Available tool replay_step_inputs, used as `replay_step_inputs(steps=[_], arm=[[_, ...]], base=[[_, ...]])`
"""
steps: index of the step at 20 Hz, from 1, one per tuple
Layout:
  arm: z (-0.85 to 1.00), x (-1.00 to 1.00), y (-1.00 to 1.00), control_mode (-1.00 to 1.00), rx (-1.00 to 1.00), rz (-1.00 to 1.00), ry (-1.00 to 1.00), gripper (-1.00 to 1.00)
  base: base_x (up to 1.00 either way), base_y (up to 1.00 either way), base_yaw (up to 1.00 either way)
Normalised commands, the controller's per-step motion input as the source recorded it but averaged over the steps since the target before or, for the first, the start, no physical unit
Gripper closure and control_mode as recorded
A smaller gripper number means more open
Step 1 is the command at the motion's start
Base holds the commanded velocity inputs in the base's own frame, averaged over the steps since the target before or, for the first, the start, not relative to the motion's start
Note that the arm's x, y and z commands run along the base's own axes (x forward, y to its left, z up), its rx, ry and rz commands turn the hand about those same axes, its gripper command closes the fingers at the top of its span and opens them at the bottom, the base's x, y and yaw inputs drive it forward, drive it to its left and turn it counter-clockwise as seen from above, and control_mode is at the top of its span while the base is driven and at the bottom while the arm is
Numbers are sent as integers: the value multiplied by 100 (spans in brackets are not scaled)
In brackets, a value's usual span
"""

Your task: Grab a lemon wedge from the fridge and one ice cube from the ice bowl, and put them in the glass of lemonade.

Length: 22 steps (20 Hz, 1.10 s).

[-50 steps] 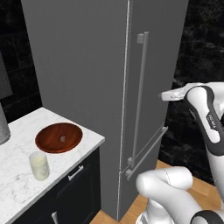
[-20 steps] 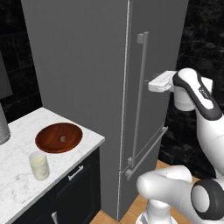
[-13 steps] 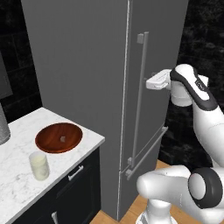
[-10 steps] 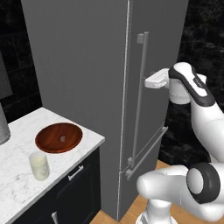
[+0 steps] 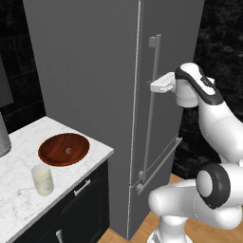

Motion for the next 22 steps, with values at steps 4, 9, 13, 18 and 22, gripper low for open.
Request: replay_step_inputs(steps=[4, 9, 13, 18, 22], arm=[[-1, 19, 23, -100, 0, 0, 0, -100], [0, 14, 10, -100, 0, 0, 3, -100], [0, 12, 13, -100, 0, 0, 5, 100], [0, 2, 2, -100, -1, 0, 1, 100], [-1, 0, -17, -100, -1, 0, -12, 100]], base=[[0, 0, 0], [0, 0, 0], [0, 0, 0], [0, 0, 0], [0, 0, 0]])
